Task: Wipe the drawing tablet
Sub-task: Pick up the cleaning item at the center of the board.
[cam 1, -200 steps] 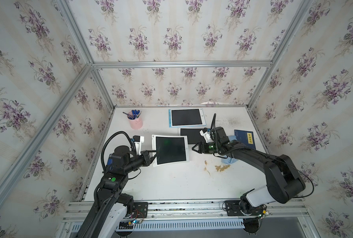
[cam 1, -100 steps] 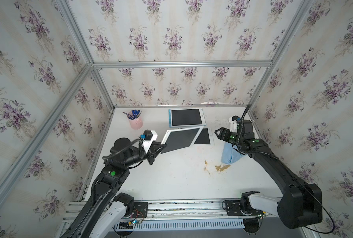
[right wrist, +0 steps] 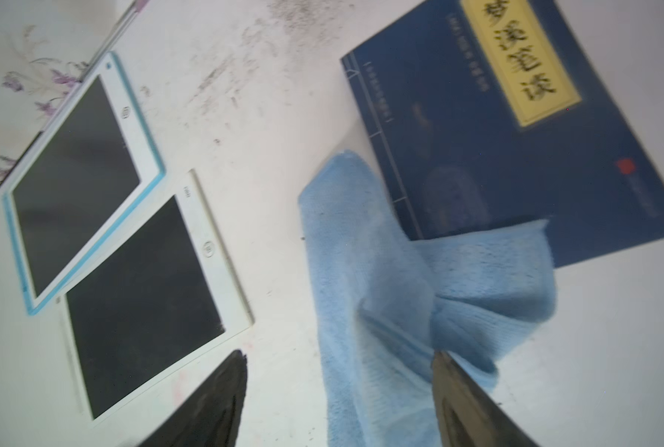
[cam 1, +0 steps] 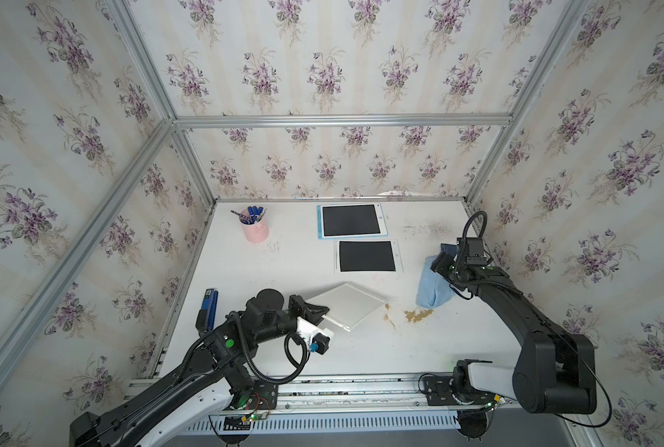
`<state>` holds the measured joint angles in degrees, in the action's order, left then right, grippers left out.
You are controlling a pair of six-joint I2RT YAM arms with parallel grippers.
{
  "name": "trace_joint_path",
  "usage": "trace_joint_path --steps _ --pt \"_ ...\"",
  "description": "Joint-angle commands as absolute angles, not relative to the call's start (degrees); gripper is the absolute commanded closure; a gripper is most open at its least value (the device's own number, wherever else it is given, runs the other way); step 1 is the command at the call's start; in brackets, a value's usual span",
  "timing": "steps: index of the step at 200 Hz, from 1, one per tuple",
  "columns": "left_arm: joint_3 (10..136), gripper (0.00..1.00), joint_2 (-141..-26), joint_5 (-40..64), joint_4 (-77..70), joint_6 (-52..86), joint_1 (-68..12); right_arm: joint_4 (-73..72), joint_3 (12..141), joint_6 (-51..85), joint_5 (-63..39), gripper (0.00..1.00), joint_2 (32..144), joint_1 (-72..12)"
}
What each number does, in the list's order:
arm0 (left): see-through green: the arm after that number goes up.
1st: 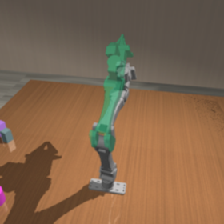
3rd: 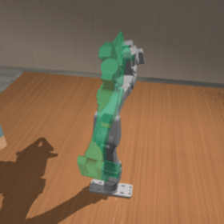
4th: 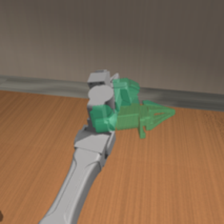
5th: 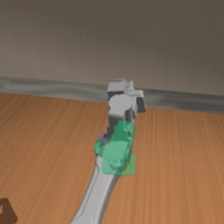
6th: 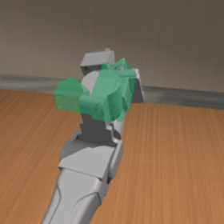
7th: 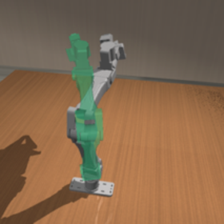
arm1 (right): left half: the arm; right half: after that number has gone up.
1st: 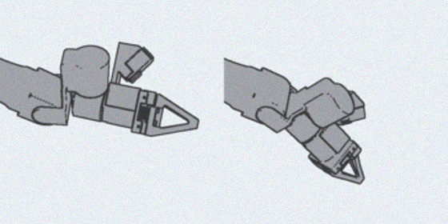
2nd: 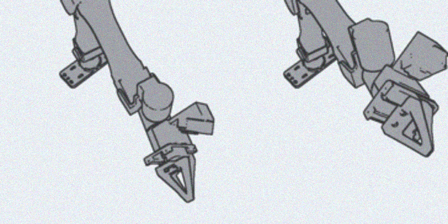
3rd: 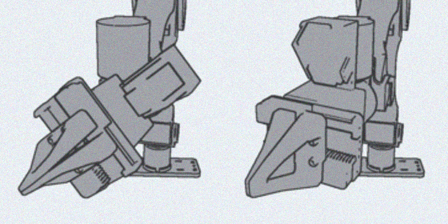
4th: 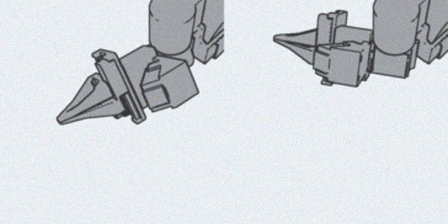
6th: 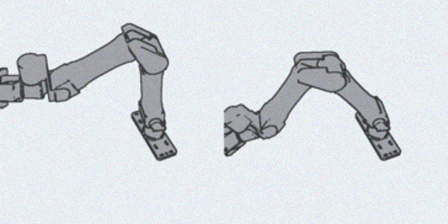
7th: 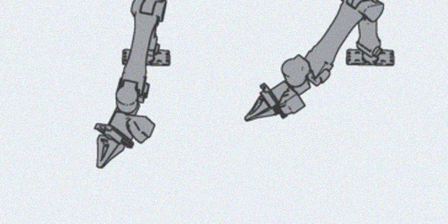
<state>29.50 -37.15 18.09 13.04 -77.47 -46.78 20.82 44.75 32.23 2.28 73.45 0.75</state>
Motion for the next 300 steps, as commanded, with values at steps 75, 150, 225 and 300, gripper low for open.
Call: trace_joint_path --steps 75,150,225,300 --pt "27.0 1.0 -34.9 2.8 10.3 -89.0 -59.9 19.7 39.2 31.3 1.8 0.27 74.1 1.8" --pt "25.9 1.0 -33.2 2.3 9.6 -87.4 -60.5 14.6 36.4 31.6 -4.6 0.3 82.6 -0.5" --pt "26.2 1.0 -32.2 1.5 10.8 -87.0 -60.7 15.2 39.9 31.5 -4.4 0.98 85.1 -0.5" --pt "26.1 1.0 -31.1 1.1 11.3 -86.4 -61.0 21.2 53.7 31.7 -6.1 1.0 70.9 -0.4"
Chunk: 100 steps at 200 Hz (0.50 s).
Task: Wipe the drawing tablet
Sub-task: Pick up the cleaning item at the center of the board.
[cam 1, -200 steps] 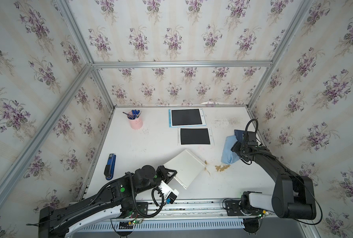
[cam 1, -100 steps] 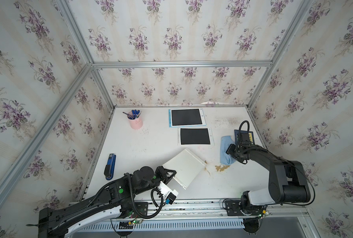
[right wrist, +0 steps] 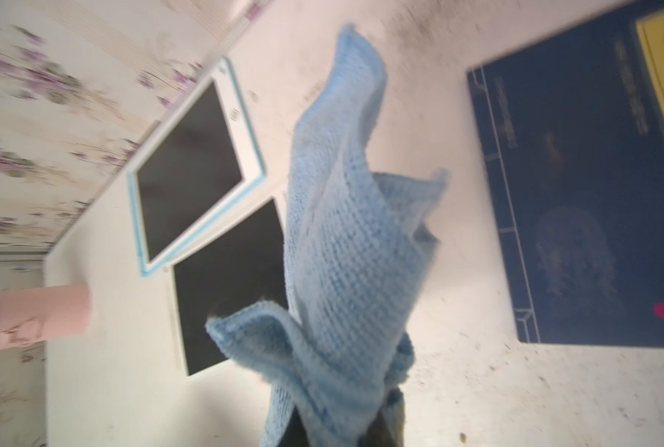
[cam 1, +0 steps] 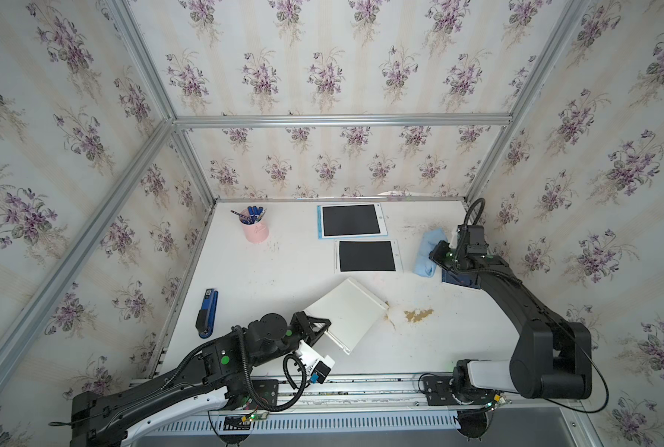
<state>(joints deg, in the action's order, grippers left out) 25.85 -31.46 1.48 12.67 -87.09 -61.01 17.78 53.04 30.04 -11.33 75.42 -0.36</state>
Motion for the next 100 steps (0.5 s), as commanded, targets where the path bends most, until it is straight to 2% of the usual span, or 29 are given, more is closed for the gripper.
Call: trace_joint_path --steps 1,25,41,54,63,80,100 --pt "26.2 1.0 -31.1 1.1 11.2 -86.4 -61.0 21.3 53.6 31.8 -5.6 0.99 70.7 -0.4" --pt "26.5 1.0 -30.9 1.7 12.5 -87.1 -61.1 23.4 50.4 31.0 0.6 1.0 68.0 -0.4" --pt "26.5 1.0 -30.9 2.0 13.7 -88.4 -61.2 26.6 49.3 27.8 -2.3 1.0 73.0 -0.5" --pt "26.4 1.0 -31.0 2.2 13.8 -89.9 -61.7 30.4 49.0 28.6 2.0 1.0 75.7 -0.6" --pt "25.8 1.0 -31.1 1.8 13.0 -91.5 -62.5 28.4 46.1 29.1 3.1 1.0 72.3 -0.6" --pt "24.5 1.0 -31.5 -0.7 10.2 -94.3 -64.3 22.9 41.4 27.9 -1.3 1.0 64.1 -0.9" --pt "22.3 1.0 -32.2 -5.2 6.8 -100.5 -67.4 24.3 43.0 24.5 -1.6 1.0 63.1 -4.7"
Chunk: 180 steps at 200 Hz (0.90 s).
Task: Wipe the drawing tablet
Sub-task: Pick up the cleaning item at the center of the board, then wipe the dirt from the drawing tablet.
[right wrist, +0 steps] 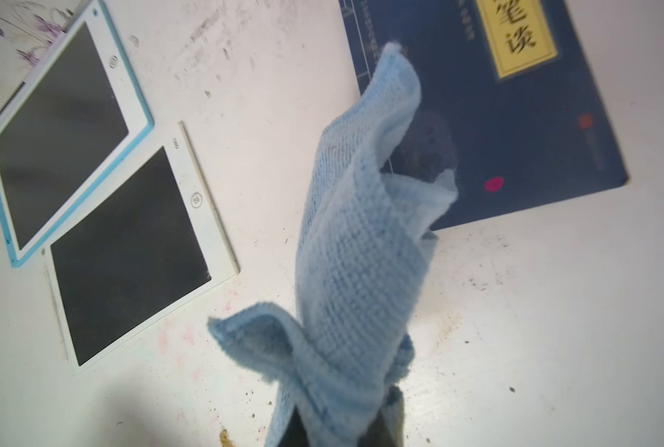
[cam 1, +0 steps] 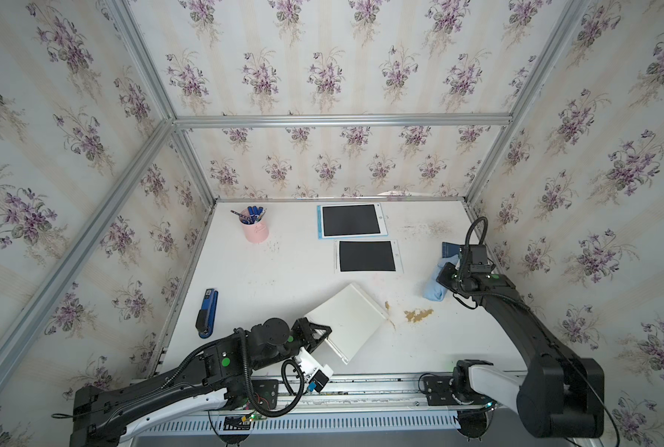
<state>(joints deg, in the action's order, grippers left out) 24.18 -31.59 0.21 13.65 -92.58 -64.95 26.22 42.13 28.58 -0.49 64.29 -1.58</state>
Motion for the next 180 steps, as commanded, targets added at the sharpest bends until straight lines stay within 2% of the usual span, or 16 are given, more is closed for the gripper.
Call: trace_joint_path --steps 1,32,78,94,134,164,180 --pt "22.1 1.0 -32.2 -5.4 6.5 -100.9 -67.5 24.3 43.1 24.3 -1.7 1.0 63.2 -5.0" --pt "21.3 1.0 -34.0 -12.2 6.1 -107.8 -70.2 20.6 41.4 18.2 -3.2 1.0 61.7 -18.1" --pt "20.2 1.0 -32.7 -12.3 4.2 -106.5 -70.3 14.6 39.0 14.6 -6.1 1.0 60.5 -40.9" --pt "19.9 1.0 -32.1 -10.6 2.9 -105.0 -70.3 14.2 39.6 13.8 -4.0 1.0 62.2 -47.6" --pt "19.6 1.0 -32.1 -9.2 3.7 -103.0 -70.5 13.3 42.2 13.3 -1.7 1.0 66.7 -59.0" --pt "19.8 1.0 -32.4 -9.3 3.5 -102.1 -70.5 10.1 44.8 12.3 -10.9 1.0 69.7 -65.5" --pt "19.8 1.0 -32.3 -9.2 3.4 -101.7 -70.5 8.8 44.8 12.4 -14.4 1.0 70.8 -66.4"
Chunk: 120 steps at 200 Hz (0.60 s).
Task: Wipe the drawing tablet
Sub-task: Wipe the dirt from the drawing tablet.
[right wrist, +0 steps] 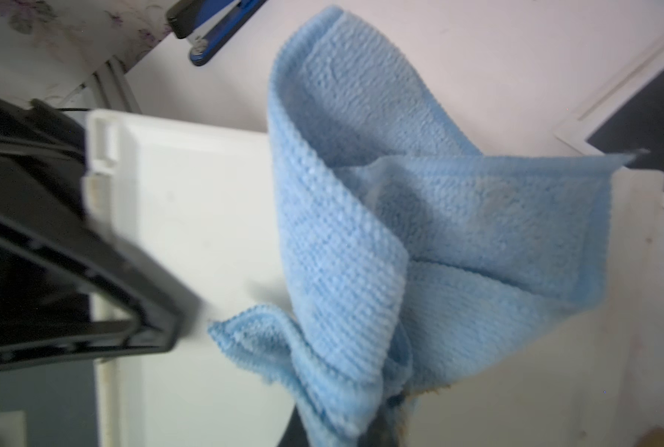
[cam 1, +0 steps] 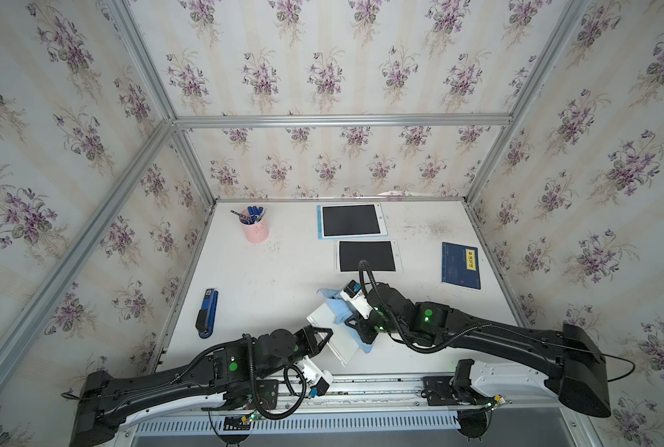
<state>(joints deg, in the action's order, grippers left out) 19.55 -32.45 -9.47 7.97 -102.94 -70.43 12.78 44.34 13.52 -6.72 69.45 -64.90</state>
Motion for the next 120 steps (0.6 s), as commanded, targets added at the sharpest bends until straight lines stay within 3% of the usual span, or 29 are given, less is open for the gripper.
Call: trace_joint_path --steps 1,34,63,83,97,120 --pt "19.8 1.0 -32.3 -9.2 3.4 -101.6 -70.5 8.7 44.8 12.5 -14.5 1.0 70.8 -66.4" --pt "20.1 1.0 -30.9 -8.1 5.0 -99.8 -70.7 8.7 40.4 15.9 -6.0 1.0 70.3 -64.3" --pt "20.3 1.0 -29.4 -8.6 7.2 -98.7 -71.9 14.5 38.2 22.2 0.1 1.0 72.7 -51.4" --pt "20.3 1.0 -29.0 -8.8 7.6 -98.5 -72.5 18.1 38.8 23.1 5.2 1.0 73.8 -47.9" --pt "20.4 1.0 -29.2 -9.0 7.6 -98.5 -72.6 18.4 39.9 21.7 2.9 1.0 74.2 -47.9" --pt "20.4 1.0 -29.4 -9.4 7.7 -98.3 -72.8 13.0 39.6 18.6 -10.4 1.0 71.6 -49.4"
